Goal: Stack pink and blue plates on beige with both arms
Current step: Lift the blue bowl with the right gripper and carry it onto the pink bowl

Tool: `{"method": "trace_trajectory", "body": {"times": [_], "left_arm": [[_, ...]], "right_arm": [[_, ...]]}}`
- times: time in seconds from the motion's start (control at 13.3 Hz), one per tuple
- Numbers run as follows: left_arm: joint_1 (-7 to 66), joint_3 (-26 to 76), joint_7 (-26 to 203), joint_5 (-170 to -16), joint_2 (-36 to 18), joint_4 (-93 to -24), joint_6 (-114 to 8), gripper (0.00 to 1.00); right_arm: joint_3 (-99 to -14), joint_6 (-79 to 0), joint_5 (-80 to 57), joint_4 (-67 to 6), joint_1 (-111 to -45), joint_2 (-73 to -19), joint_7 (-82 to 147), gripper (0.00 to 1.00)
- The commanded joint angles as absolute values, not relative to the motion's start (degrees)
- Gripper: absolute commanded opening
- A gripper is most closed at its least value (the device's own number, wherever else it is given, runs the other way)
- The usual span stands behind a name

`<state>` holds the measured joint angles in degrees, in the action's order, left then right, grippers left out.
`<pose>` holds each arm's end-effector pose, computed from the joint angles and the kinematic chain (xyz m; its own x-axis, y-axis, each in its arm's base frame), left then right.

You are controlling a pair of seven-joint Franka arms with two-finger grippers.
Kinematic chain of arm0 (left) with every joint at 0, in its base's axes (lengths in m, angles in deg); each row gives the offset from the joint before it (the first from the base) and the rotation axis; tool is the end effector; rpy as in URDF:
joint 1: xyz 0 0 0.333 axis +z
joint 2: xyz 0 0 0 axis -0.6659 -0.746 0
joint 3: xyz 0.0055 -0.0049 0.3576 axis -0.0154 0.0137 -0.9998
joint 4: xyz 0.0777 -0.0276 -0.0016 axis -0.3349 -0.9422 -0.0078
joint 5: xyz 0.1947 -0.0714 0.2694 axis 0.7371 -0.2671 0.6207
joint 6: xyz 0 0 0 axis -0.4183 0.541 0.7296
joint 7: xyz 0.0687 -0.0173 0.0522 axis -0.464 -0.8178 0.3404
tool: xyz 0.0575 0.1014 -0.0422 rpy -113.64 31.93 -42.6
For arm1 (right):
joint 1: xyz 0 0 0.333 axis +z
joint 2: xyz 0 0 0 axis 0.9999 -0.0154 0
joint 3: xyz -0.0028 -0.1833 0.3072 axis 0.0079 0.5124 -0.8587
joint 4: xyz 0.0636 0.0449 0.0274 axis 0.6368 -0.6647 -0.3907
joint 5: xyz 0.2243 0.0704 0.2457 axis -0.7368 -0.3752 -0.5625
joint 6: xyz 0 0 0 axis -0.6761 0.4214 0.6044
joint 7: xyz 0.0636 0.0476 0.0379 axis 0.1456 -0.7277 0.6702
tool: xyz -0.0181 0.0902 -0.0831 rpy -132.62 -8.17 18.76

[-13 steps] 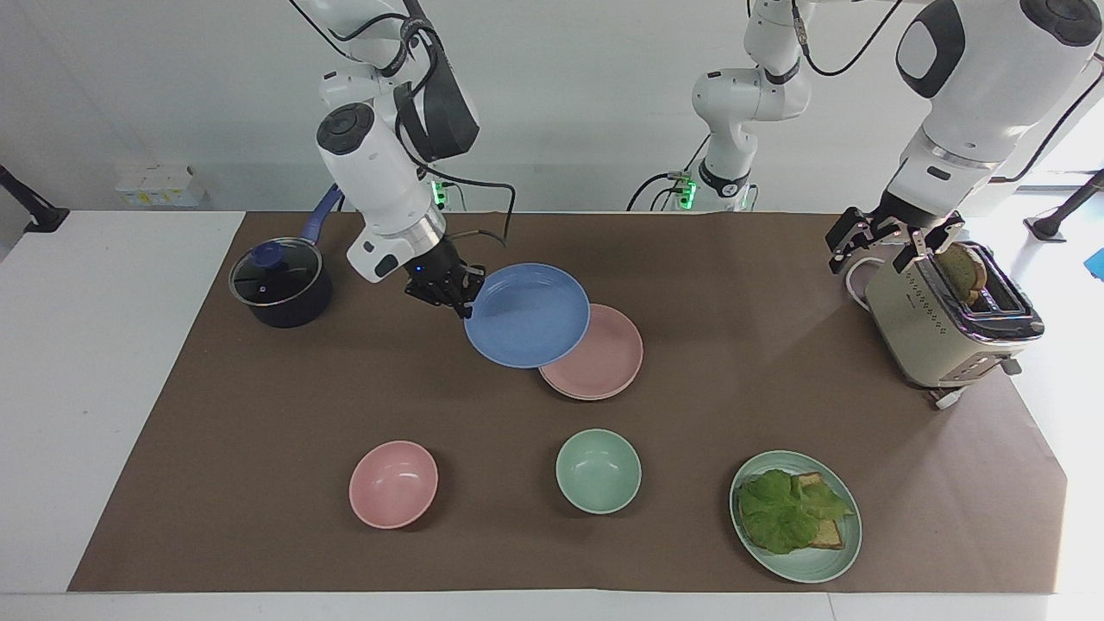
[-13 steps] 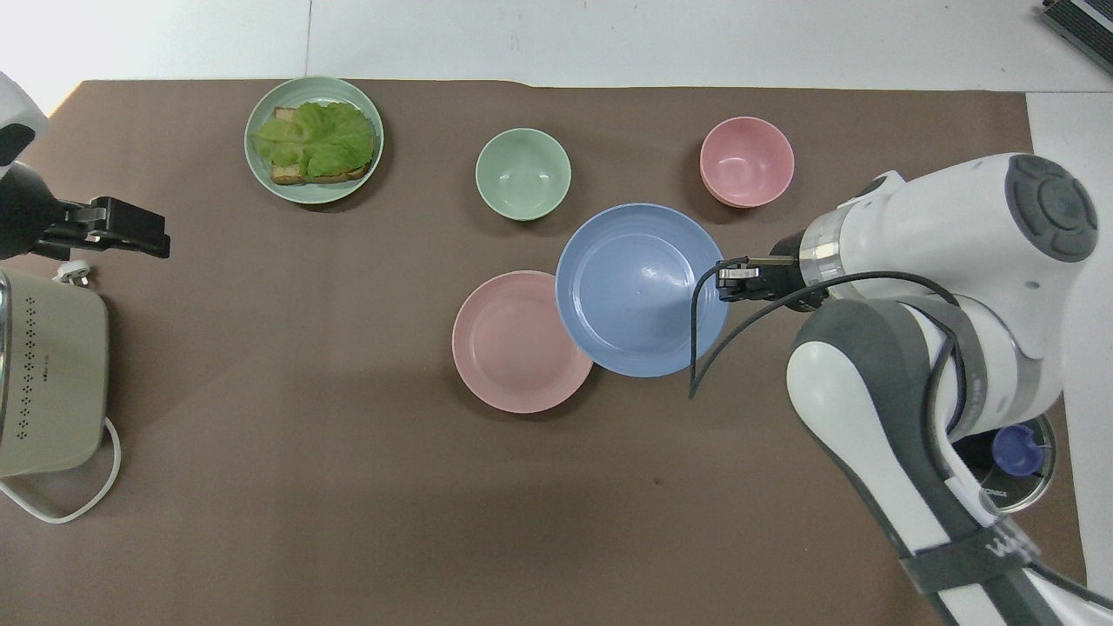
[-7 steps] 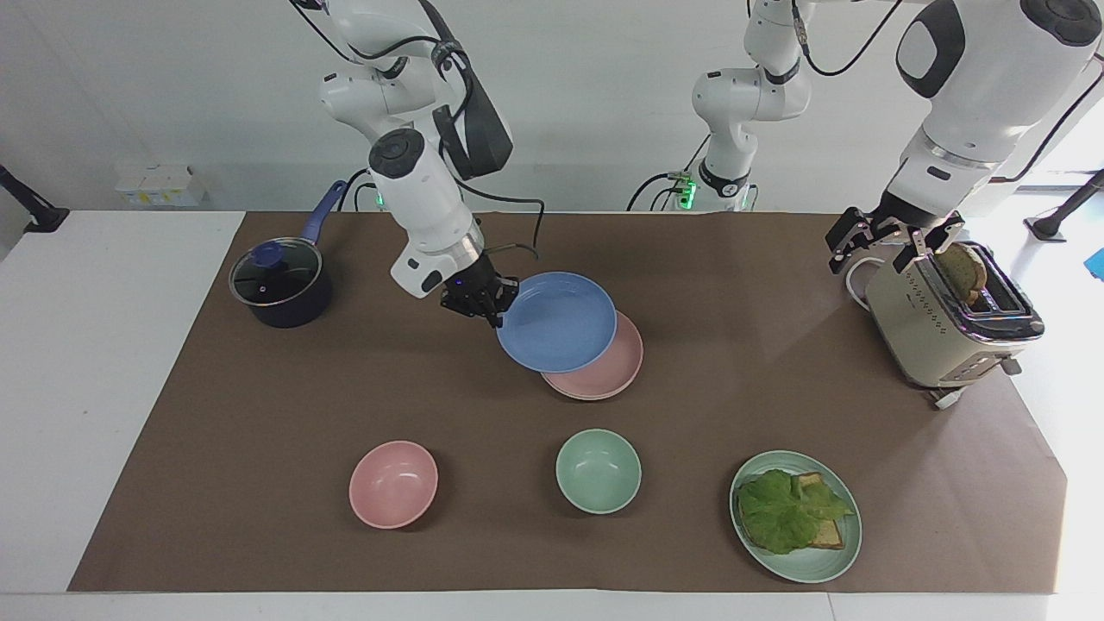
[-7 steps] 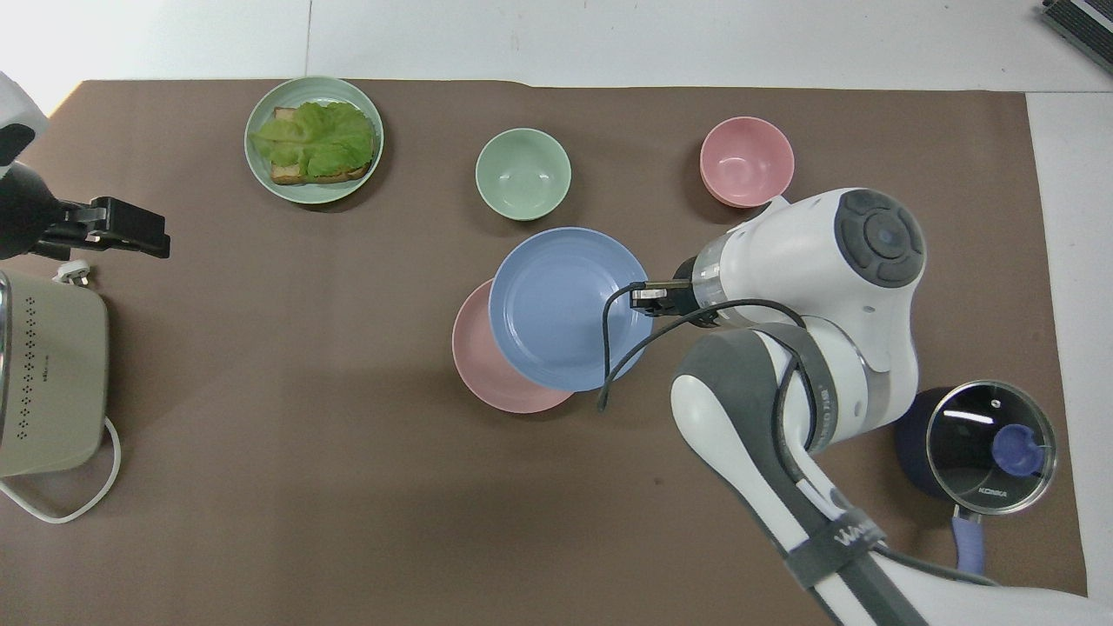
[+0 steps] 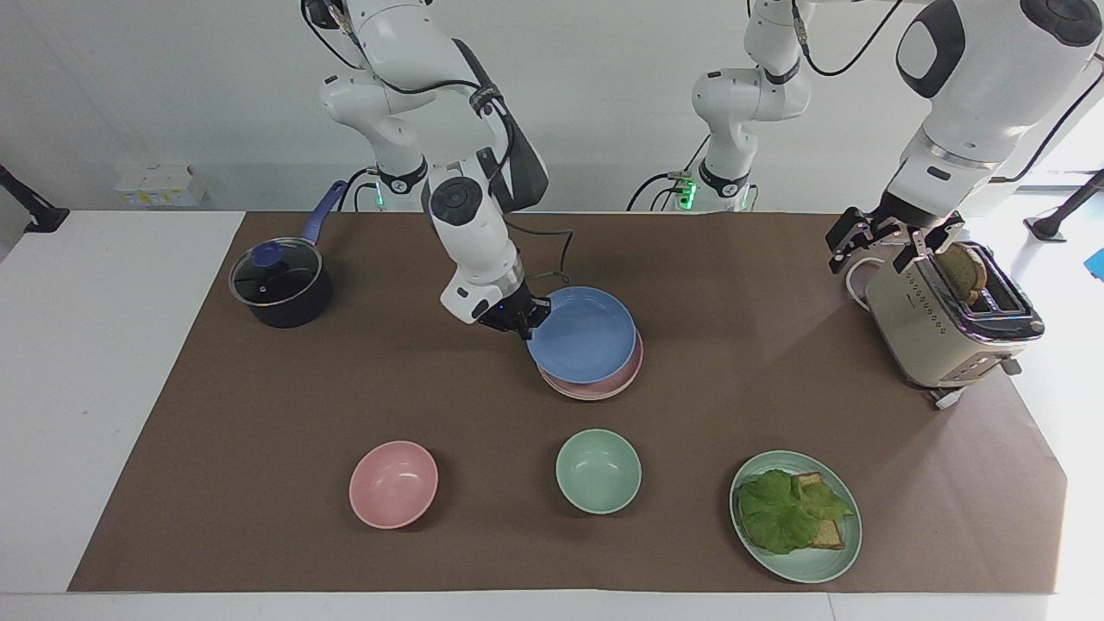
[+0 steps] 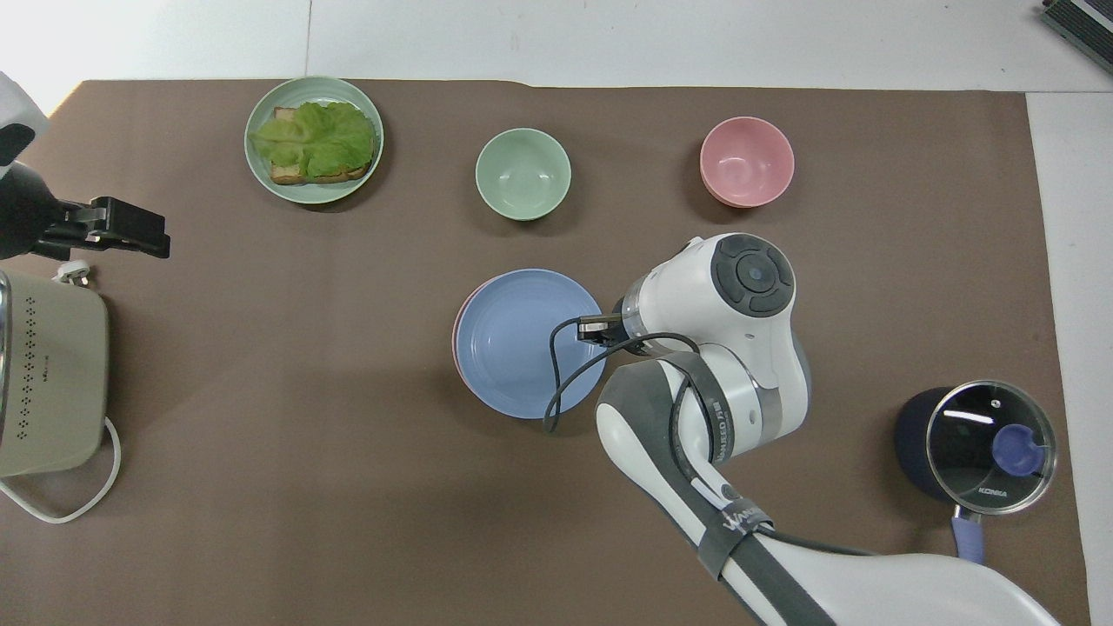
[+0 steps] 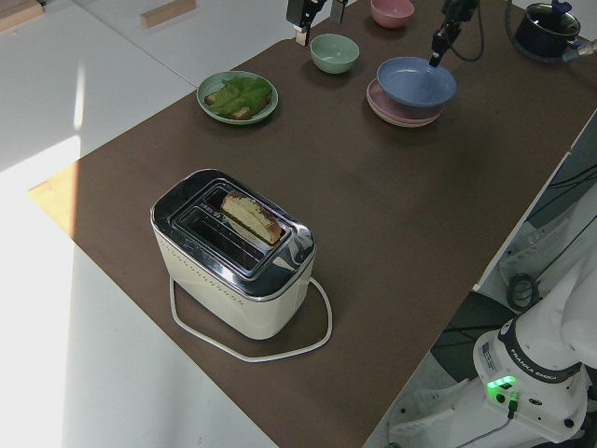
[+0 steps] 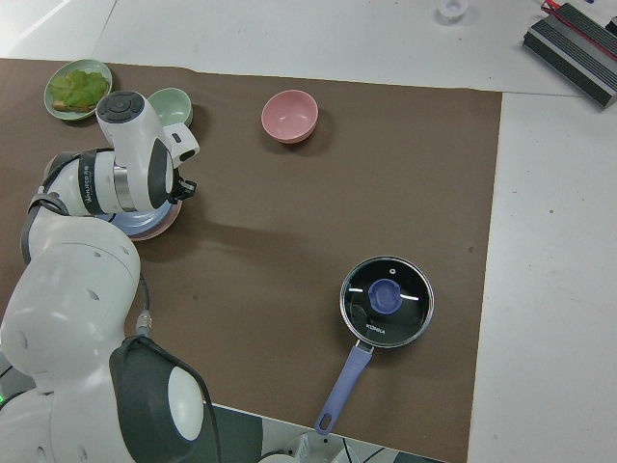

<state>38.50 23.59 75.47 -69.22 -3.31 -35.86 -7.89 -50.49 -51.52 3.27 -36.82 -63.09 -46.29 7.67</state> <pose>0.5315 -0.0453 0.6397 0.9985 -0.0426 0.0334 -0.0435 -0.9987 0.0252 0.5196 0.2741 0.4133 0.9997 0.0120 -0.0220 0.0068 -0.9746 -0.2237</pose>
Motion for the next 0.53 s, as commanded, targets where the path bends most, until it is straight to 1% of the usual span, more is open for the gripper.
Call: {"method": "trace_trajectory", "body": {"times": [0.0,0.15,0.23,0.3,0.38,0.45], "left_arm": [[38.9,24.0,75.4,-68.3,-3.0,-35.9,-7.3,1.00],[38.9,24.0,75.4,-68.3,-3.0,-35.9,-7.3,1.00],[38.9,24.0,75.4,-68.3,-3.0,-35.9,-7.3,1.00],[38.9,24.0,75.4,-68.3,-3.0,-35.9,-7.3,1.00],[38.9,24.0,75.4,-68.3,-3.0,-35.9,-7.3,1.00],[38.9,24.0,75.4,-68.3,-3.0,-35.9,-7.3,1.00]], "right_arm": [[-50.5,-55.1,2.4,-37.9,-63.0,-47.2,7.3,0.00],[-50.6,-55.8,2.4,-37.7,-63.0,-47.4,7.3,0.01],[-50.6,-55.8,2.4,-37.7,-63.0,-47.4,7.7,0.27],[-50.6,-55.8,2.4,-37.7,-63.0,-47.4,7.7,0.48],[-50.5,-55.8,2.4,-37.7,-62.5,-47.4,7.6,0.54],[-50.5,-55.8,2.4,-37.5,-62.4,-47.5,7.6,0.57]]}}
